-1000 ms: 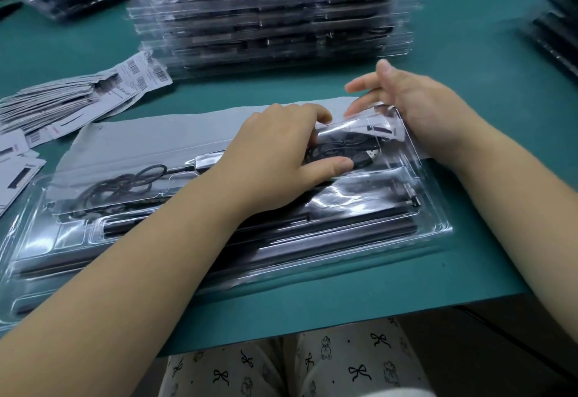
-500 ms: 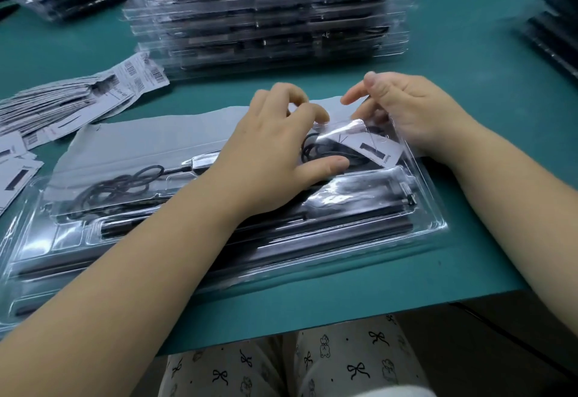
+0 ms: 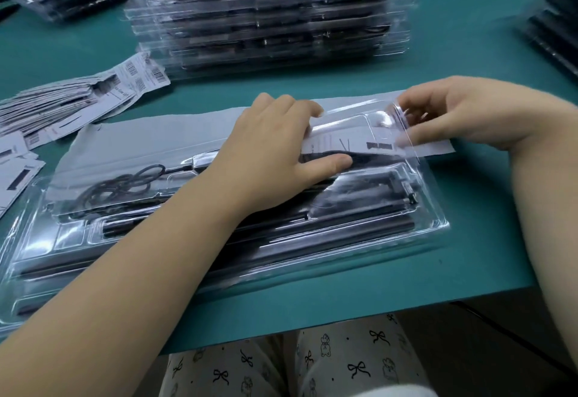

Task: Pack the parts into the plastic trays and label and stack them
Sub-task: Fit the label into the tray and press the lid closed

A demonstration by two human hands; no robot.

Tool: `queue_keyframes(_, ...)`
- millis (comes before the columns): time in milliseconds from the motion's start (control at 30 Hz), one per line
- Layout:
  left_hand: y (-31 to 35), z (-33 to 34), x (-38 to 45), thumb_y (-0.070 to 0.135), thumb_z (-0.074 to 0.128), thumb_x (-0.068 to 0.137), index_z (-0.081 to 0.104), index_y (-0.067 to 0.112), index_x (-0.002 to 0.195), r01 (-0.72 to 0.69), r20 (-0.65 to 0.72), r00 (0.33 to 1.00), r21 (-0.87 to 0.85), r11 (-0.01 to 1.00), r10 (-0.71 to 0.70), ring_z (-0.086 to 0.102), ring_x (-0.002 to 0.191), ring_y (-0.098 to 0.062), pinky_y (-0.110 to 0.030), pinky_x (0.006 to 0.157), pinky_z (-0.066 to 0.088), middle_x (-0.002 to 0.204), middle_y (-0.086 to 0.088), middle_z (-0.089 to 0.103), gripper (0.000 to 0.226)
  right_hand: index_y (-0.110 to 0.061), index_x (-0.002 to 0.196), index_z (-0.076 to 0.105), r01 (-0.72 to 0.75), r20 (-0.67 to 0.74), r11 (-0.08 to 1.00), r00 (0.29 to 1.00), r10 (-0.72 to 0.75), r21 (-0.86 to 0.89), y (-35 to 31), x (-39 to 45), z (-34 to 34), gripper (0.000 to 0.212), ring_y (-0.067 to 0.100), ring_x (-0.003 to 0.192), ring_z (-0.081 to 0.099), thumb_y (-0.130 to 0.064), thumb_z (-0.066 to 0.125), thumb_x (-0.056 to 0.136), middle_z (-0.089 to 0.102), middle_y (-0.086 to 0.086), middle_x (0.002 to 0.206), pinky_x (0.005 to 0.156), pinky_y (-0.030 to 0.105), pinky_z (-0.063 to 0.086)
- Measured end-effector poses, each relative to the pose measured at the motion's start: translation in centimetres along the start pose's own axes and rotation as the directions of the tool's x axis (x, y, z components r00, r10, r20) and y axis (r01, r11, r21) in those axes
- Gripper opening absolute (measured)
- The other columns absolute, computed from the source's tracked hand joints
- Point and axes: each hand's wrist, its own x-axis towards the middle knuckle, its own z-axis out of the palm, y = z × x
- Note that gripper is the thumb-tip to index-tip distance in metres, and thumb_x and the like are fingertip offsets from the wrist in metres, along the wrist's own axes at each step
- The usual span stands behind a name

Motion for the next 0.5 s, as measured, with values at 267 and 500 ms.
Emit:
queue_keyframes(267, -0.2, 0.1, 0.0, 0.069, 0.044, 0.076, 0.05, 0.025, 0.128, -0.002, -0.017, 1.0, -0.02, 1.0, 0.002, 0.034, 0.096, -0.014, -0.025, 0.086, 0.027, 0.101, 0.009, 0.05, 0.069, -0.026, 0.083, 0.075, 0.041, -0.216, 0.998, 0.976, -0.029, 0.049, -0.6, 1.5, 1.9, 0.027, 0.009, 0.081, 0.059, -0.037, 0.082, 0.059, 0.069, 0.012, 0.102, 0.09, 0.032, 0.048)
queue_keyframes(500, 0.2, -0.6, -0.7, 0.042, 0.056, 0.09, 0.061, 0.025, 0.124, -0.231, -0.1, 0.966, 0.09, 0.969, 0.24, 0.047, 0.107, -0.031, -0.041, 0.095, 0.038, 0.126, 0.0, 0.056, 0.038, -0.023, 0.074, 0.074, -0.002, -0.302, 0.999, 0.953, 0.016, 0.047, 0.1, 2.2, 2.1, 0.014, 0.015, 0.077, 0.055, -0.018, 0.083, 0.066, 0.068, 0.016, 0.099, 0.09, 0.043, 0.048)
